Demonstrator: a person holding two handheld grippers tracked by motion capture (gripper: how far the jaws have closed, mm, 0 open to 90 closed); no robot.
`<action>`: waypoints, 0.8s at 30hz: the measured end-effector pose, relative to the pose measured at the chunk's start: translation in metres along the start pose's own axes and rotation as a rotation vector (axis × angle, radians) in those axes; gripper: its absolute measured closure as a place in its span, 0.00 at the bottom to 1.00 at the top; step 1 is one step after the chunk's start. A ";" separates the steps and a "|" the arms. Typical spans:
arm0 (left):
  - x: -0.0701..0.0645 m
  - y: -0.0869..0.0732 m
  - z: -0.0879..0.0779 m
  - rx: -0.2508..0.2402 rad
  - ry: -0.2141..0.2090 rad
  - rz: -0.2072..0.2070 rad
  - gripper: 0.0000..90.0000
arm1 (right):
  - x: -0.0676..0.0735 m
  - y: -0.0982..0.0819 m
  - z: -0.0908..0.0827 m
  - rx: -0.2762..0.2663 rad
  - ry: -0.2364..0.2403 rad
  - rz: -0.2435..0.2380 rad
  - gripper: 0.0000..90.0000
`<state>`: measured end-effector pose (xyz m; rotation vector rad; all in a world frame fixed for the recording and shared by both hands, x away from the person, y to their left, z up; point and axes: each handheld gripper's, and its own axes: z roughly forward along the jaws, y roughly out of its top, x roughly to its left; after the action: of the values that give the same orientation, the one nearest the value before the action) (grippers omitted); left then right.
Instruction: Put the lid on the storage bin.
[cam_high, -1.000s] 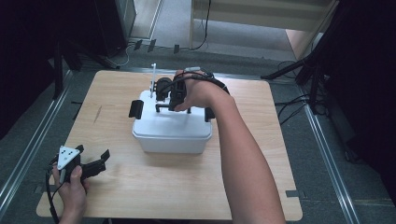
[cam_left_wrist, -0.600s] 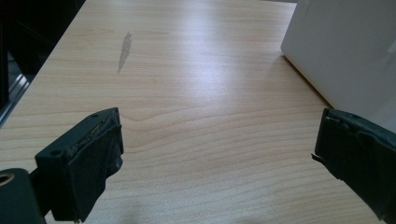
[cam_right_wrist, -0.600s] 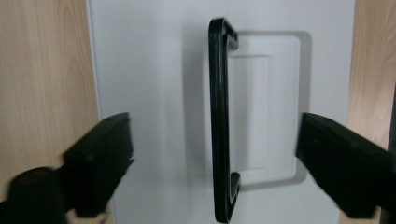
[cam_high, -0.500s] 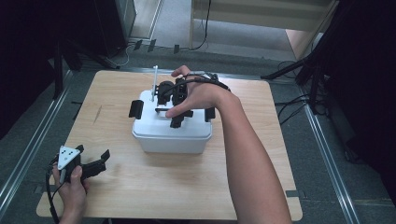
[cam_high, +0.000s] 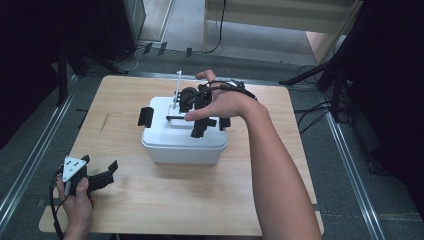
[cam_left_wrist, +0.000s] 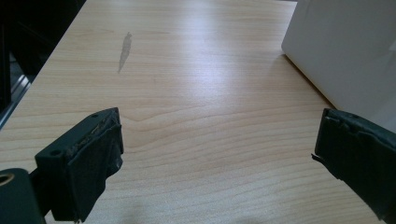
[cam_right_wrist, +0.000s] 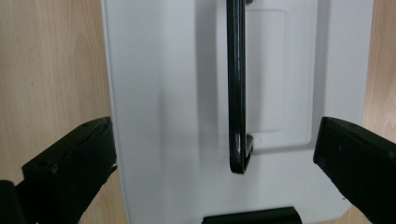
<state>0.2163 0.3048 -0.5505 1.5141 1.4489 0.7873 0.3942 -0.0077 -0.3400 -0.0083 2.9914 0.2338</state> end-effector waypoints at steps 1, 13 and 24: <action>0.000 0.000 0.000 0.000 0.000 0.000 0.02 | 0.000 -0.003 0.000 0.002 0.001 -0.003 0.00; 0.000 0.000 0.000 0.000 0.002 -0.003 0.02 | -0.001 -0.023 -0.007 0.016 -0.009 0.031 0.00; 0.000 0.000 0.000 0.000 0.006 0.003 0.02 | -0.002 -0.046 -0.011 0.019 -0.010 0.056 0.00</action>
<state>0.2166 0.3051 -0.5506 1.5159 1.4512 0.7943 0.3950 -0.0547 -0.3364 0.0791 2.9867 0.2105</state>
